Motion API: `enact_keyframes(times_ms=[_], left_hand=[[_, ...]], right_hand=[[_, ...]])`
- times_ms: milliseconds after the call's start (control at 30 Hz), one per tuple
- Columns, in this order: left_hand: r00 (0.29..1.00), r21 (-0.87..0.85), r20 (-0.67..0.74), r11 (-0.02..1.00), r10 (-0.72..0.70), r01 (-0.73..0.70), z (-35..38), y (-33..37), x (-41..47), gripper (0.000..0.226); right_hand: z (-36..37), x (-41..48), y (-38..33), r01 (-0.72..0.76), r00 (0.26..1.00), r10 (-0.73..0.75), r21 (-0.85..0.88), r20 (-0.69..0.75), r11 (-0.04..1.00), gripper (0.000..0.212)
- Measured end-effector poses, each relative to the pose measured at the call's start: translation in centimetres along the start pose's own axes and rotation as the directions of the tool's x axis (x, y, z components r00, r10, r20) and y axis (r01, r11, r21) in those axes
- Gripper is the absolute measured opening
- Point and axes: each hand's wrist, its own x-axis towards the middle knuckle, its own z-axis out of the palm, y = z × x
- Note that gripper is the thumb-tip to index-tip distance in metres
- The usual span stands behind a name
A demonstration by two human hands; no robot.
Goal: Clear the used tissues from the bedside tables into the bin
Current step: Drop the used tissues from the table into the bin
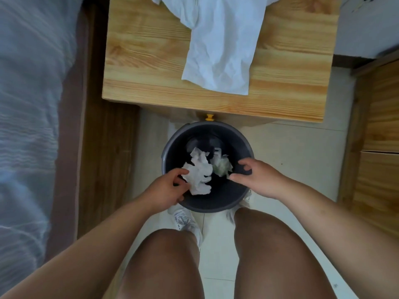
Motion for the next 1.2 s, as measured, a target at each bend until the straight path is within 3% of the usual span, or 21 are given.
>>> enact_keyframes(times_ms=[467,800,1000,1133,1200], left_hand=[[0.97,-0.194,-0.215,0.969,0.113,-0.155,-2.9,9.1,-6.4,0.022],[0.886,-0.193,-0.375,0.911,0.274,-0.363,-5.5,20.8,-6.8,0.019],[0.841,-0.064,-0.466,0.937,0.275,-0.342,-6.4,25.4,-5.6,0.024],[0.755,0.314,-0.506,0.904,0.417,-0.288,-6.2,26.7,-4.6,0.035],[0.756,0.411,-0.501,0.884,0.422,-0.221,-6.1,27.0,-4.0,0.047]], right_hand=[[-7.3,-6.8,-4.8,0.12,0.986,-0.103,0.128,-0.129,0.984,0.016],[-17.6,-9.4,-10.9,0.287,0.938,-0.256,0.11,-0.233,0.952,0.012],[-22.3,-7.6,-13.6,0.335,0.911,-0.294,0.102,-0.29,0.937,0.014],[-24.9,-5.5,-15.1,0.355,0.872,-0.303,0.071,-0.385,0.932,0.016],[-26.2,-4.3,-15.9,0.373,0.818,-0.328,0.0,-0.473,0.928,0.017]])
